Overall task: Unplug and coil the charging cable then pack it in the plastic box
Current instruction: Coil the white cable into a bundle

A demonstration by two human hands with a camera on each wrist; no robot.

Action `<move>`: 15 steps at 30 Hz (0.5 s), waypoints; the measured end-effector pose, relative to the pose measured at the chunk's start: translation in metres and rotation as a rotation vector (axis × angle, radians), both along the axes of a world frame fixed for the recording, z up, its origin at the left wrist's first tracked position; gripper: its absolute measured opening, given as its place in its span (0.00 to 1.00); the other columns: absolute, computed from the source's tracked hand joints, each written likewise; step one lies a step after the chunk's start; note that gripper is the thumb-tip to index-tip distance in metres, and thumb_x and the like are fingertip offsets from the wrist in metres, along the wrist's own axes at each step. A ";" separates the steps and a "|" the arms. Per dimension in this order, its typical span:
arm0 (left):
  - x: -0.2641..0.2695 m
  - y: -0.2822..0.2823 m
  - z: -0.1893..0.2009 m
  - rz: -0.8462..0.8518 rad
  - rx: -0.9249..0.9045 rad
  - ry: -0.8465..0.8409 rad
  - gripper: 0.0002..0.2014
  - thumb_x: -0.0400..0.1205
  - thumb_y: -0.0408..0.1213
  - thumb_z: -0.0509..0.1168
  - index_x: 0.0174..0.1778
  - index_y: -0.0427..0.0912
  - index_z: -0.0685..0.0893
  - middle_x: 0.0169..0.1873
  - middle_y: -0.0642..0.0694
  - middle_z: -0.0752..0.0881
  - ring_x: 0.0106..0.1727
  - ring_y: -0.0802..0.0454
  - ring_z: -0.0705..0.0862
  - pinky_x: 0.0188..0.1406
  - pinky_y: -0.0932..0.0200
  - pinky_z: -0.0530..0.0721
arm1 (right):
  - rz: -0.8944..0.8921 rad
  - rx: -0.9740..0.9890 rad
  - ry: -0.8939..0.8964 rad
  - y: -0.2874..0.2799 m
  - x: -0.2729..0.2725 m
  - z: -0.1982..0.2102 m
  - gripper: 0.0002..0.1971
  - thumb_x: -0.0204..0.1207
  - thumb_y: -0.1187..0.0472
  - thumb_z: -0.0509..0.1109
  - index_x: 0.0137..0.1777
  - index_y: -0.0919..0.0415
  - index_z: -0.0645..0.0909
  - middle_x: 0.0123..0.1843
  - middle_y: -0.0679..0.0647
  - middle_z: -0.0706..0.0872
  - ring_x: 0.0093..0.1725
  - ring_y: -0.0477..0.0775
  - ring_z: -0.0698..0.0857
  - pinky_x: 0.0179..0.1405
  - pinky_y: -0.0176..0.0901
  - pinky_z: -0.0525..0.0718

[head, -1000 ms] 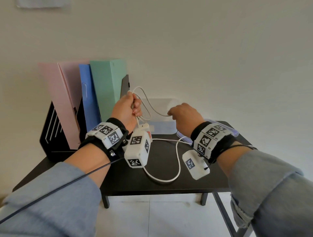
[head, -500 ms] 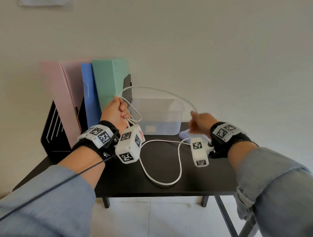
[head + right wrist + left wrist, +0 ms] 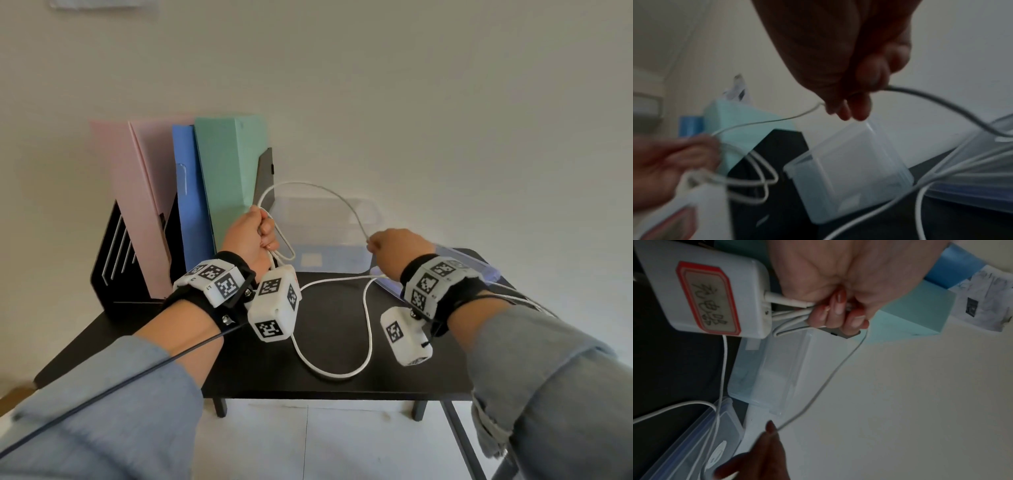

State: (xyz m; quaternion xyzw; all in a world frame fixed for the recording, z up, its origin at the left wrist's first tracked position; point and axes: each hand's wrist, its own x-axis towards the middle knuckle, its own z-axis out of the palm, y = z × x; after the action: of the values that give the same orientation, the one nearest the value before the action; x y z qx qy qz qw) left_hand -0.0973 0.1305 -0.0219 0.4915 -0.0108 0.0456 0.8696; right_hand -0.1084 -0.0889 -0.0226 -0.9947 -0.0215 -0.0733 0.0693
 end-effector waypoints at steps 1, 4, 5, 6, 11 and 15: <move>0.000 -0.001 0.000 -0.008 0.008 -0.004 0.18 0.89 0.40 0.46 0.31 0.45 0.68 0.11 0.54 0.68 0.11 0.61 0.60 0.14 0.69 0.60 | -0.003 -0.111 0.008 0.005 -0.003 -0.001 0.14 0.82 0.58 0.55 0.57 0.55 0.82 0.53 0.55 0.86 0.49 0.58 0.83 0.44 0.45 0.78; -0.001 -0.003 0.003 -0.029 0.014 -0.025 0.19 0.89 0.40 0.45 0.32 0.45 0.68 0.11 0.54 0.69 0.11 0.61 0.61 0.13 0.69 0.61 | 0.039 -0.380 0.057 0.019 -0.014 0.004 0.12 0.81 0.60 0.57 0.50 0.55 0.83 0.38 0.50 0.82 0.35 0.52 0.80 0.38 0.43 0.74; -0.002 -0.004 0.004 -0.039 0.013 -0.038 0.19 0.89 0.41 0.45 0.32 0.44 0.69 0.11 0.54 0.68 0.11 0.61 0.61 0.13 0.69 0.62 | 0.048 -0.441 0.077 0.023 -0.017 0.007 0.11 0.80 0.62 0.57 0.44 0.57 0.81 0.33 0.49 0.78 0.31 0.50 0.76 0.38 0.43 0.74; -0.002 -0.006 0.004 -0.051 0.012 -0.056 0.19 0.89 0.42 0.45 0.32 0.44 0.70 0.11 0.54 0.68 0.11 0.61 0.61 0.13 0.69 0.62 | 0.060 -0.488 0.090 0.026 -0.020 0.009 0.11 0.80 0.63 0.57 0.38 0.58 0.77 0.30 0.49 0.75 0.28 0.49 0.73 0.39 0.44 0.73; -0.010 -0.018 0.007 -0.094 0.062 -0.155 0.19 0.89 0.42 0.45 0.34 0.44 0.71 0.13 0.54 0.71 0.13 0.60 0.65 0.17 0.67 0.64 | 0.196 -0.655 0.100 0.040 -0.035 0.015 0.13 0.80 0.62 0.58 0.32 0.57 0.71 0.29 0.48 0.72 0.33 0.52 0.74 0.47 0.45 0.70; -0.016 -0.029 0.007 -0.084 0.185 -0.207 0.16 0.89 0.40 0.48 0.37 0.43 0.73 0.21 0.52 0.85 0.25 0.57 0.83 0.29 0.65 0.77 | 0.345 -0.705 0.082 0.046 -0.039 0.018 0.08 0.81 0.59 0.57 0.43 0.51 0.77 0.31 0.47 0.73 0.42 0.53 0.75 0.50 0.43 0.66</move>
State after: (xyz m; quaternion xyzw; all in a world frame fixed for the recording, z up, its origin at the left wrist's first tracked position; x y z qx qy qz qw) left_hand -0.1134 0.1013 -0.0152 0.5613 -0.1253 0.0583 0.8160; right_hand -0.1478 -0.0433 -0.0046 -0.9413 -0.2094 -0.0092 -0.2645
